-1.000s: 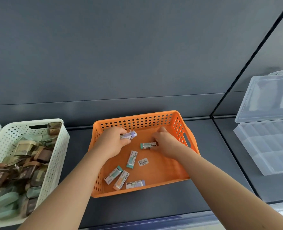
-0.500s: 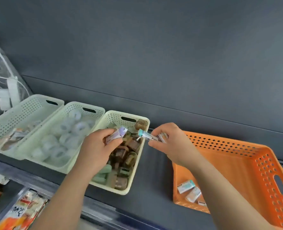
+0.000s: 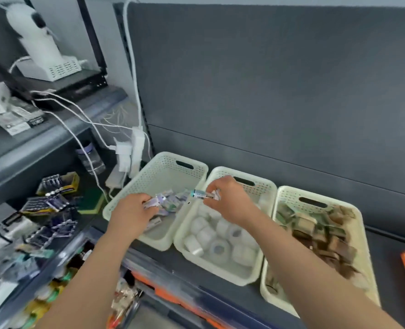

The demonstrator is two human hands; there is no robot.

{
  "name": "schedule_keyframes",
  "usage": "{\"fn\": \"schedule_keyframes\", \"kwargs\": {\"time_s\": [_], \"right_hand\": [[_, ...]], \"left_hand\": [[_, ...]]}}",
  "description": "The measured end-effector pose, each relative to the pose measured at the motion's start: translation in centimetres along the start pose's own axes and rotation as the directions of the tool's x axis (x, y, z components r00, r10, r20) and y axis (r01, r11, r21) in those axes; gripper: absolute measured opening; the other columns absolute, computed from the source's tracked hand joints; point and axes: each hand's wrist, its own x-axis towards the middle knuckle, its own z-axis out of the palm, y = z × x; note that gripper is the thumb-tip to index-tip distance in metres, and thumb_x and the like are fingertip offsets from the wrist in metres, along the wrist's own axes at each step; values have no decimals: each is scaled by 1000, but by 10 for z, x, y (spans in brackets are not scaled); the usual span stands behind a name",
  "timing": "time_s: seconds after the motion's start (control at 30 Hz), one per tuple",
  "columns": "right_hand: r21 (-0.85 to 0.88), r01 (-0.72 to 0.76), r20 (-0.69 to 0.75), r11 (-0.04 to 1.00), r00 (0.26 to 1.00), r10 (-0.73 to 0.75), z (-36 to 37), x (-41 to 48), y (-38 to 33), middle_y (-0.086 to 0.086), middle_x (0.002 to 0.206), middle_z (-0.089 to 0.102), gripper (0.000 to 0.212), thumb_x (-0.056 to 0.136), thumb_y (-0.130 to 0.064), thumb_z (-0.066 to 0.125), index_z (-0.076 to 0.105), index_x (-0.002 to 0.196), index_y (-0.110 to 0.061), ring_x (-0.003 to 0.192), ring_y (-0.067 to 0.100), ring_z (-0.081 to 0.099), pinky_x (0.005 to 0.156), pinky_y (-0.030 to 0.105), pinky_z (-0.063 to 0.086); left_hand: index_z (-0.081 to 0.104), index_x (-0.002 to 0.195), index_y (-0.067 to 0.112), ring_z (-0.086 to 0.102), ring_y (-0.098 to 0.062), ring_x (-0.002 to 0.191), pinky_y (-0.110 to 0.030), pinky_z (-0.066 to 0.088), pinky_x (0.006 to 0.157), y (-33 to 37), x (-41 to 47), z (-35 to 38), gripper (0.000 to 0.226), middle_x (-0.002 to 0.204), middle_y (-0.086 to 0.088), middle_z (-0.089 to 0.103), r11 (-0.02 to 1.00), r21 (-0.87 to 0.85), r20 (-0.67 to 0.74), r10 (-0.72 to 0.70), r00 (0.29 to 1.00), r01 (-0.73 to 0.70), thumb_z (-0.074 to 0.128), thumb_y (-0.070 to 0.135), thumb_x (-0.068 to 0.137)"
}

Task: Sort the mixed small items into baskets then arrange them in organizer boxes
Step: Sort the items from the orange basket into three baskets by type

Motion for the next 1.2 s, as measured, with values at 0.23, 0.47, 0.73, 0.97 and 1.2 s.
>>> {"fn": "schedule_keyframes", "kwargs": {"time_s": [0.23,0.47,0.73,0.97,1.2], "right_hand": [[-132,40,144,990,989,-21,50,70,-44,10,125,43,30,86,-15,66,62,115,-13,107,25,53,95,29,43],[-164,55,121,985,992,-35,48,63,-40,3,145,41,33,90,-19,60,61,123,-19,129,18,44,103,26,34],[-42,-96,-222,995,972,84,-31,-49,8,-9,133,56,34,90,-18,61,62,124,-20,121,10,52,96,11,30],[-8,-344,-377,939,871,315,-110,-187,101,-17,119,61,33,88,-22,64,63,121,-24,109,1,55,89,8,33],[-48,-525,-277,850,825,493,-174,-293,234,-8,123,64,33,84,-21,70,66,116,-25,96,0,53,85,15,37]], "left_hand": [[61,71,17,53,-22,68,-30,36,57,-52,35,-8,19,66,3,48,987,140,132,61,989,-79,72,31,77],[60,123,14,57,-21,106,-32,44,89,-52,35,-5,37,116,-3,62,988,61,47,141,989,-144,64,26,88],[63,117,17,56,-17,100,-31,46,87,69,3,26,29,108,3,63,867,-52,-12,495,869,-495,59,28,90],[60,123,24,50,-8,114,-25,40,100,203,-57,113,34,121,10,59,661,-187,154,751,643,-727,55,36,92],[58,125,26,46,-7,119,-22,35,101,320,-127,214,37,126,13,54,593,-262,291,801,523,-762,55,40,91]]}}
